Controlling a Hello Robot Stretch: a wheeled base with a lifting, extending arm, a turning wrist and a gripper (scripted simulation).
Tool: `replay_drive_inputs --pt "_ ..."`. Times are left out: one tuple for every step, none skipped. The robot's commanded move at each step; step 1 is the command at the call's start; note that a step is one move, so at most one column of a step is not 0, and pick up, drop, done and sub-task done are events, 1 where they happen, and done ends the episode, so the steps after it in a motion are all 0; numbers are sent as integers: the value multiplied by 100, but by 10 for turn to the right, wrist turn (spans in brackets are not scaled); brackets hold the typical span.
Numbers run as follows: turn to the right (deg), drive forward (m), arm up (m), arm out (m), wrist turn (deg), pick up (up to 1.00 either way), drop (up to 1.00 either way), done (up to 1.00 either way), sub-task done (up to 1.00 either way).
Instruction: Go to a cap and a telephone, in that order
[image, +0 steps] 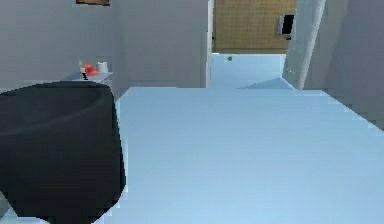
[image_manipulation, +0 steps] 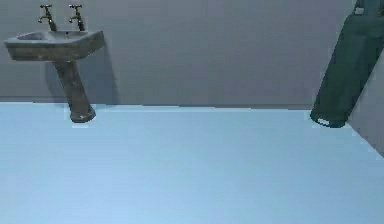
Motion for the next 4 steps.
replay_drive_inputs --pt "0 100 0 0 0 0 0 0 0" --pt "-30 0 0 0 0 0 0 0 0" --pt "0 85 0 0 0 0 0 0 0" --pt "-450 0 0 0 0 0 0 0 0"
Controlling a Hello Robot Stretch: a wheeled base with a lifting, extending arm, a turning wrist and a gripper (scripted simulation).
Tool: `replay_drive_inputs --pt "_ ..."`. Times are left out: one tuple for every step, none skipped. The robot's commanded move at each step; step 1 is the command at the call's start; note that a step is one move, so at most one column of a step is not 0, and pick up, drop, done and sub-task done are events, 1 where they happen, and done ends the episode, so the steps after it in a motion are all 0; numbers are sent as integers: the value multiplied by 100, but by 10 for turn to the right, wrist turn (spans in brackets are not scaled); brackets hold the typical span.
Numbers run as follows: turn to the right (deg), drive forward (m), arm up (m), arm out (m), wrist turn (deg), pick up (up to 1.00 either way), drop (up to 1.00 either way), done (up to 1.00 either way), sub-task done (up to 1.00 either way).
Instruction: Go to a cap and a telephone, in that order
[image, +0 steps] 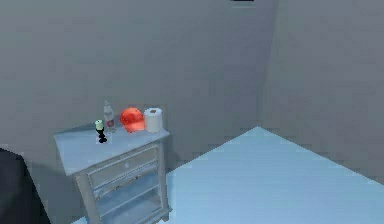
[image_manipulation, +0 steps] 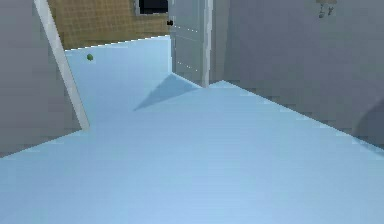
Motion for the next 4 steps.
replay_drive_inputs --pt "-90 0 0 0 0 0 0 0 0" --pt "-30 0 0 0 0 0 0 0 0" --pt "0 30 0 0 0 0 0 0 0" --pt "0 0 0 0 0 0 0 0 100"
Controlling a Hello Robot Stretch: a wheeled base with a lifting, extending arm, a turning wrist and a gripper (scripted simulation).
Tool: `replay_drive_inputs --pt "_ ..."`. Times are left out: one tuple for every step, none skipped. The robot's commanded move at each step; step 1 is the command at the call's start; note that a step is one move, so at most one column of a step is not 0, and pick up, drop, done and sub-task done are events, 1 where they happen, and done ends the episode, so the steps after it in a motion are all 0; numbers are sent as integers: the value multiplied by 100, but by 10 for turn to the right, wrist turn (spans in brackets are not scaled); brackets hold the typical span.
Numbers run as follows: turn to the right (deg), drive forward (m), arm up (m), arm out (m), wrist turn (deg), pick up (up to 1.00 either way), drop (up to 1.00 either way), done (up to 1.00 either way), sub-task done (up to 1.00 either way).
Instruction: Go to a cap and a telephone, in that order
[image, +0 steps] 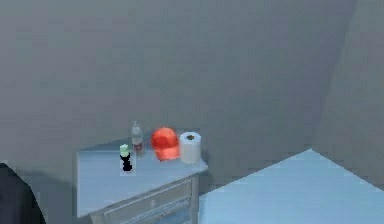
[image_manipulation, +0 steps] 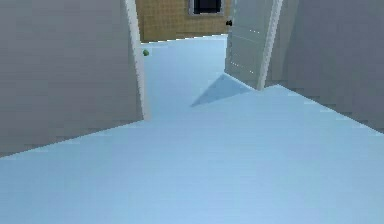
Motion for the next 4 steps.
replay_drive_inputs --pt "450 0 0 0 0 0 0 0 0" --pt "450 0 0 0 0 0 0 0 0" --pt "0 100 0 0 0 0 0 0 0" --pt "30 0 0 0 0 0 0 0 0"
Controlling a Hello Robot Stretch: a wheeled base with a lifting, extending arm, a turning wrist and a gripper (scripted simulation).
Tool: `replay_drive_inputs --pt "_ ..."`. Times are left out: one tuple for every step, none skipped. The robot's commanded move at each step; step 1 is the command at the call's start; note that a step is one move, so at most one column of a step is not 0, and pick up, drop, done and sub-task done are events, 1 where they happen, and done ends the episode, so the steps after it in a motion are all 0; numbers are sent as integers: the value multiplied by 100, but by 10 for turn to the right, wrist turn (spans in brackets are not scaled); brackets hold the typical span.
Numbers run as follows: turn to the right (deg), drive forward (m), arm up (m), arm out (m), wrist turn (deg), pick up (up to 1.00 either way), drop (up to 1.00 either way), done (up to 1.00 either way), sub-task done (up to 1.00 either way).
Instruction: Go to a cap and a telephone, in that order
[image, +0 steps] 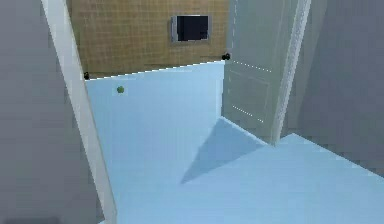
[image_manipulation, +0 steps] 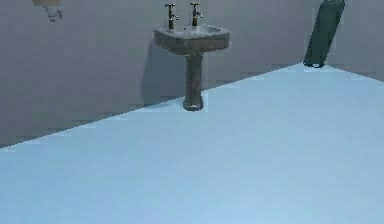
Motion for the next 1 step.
replay_drive_inputs --pt "0 100 0 0 0 0 0 0 0"
